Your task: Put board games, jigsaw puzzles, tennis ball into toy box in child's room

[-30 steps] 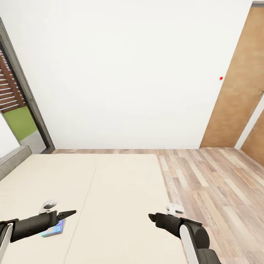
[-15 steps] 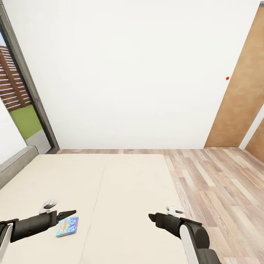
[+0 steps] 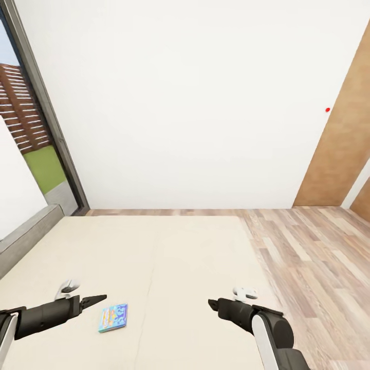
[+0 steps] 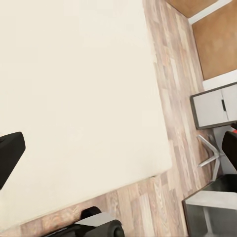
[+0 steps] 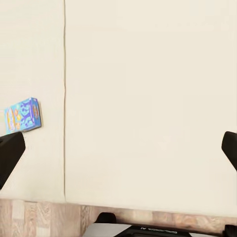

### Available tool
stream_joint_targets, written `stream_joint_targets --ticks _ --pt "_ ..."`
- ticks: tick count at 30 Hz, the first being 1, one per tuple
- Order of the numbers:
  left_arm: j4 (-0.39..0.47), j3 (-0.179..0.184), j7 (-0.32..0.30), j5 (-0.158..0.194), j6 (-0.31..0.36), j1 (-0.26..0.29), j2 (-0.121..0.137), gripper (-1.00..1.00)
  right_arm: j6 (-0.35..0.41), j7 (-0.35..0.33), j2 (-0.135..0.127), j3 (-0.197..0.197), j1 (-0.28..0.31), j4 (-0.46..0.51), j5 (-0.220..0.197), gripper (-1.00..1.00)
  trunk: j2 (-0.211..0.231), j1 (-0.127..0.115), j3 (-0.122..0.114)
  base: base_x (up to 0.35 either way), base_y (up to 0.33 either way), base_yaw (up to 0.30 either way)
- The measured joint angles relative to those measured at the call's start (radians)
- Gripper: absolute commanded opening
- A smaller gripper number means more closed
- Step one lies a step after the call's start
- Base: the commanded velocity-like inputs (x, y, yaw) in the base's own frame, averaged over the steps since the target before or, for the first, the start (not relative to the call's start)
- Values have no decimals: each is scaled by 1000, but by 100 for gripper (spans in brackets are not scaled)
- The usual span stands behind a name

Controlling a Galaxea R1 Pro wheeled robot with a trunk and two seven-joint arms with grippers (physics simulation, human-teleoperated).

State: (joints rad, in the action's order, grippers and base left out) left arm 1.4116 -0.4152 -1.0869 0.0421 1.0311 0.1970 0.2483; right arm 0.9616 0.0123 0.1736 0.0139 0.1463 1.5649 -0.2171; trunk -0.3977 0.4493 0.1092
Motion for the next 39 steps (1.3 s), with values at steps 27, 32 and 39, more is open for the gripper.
stream_joint_targets --ticks 27,32,39 --pt "0 0 0 0 -1 0 0 100 0 -1 0 0 0 0 0 100 0 0 0 5 135 0" --pt "0 0 0 0 -1 0 0 100 0 -1 0 0 0 0 0 100 0 0 0 176 103 0" --pt "0 0 0 1 -2 0 0 100 0 -1 0 0 0 -1 0 100 0 0 0 75 32 0"
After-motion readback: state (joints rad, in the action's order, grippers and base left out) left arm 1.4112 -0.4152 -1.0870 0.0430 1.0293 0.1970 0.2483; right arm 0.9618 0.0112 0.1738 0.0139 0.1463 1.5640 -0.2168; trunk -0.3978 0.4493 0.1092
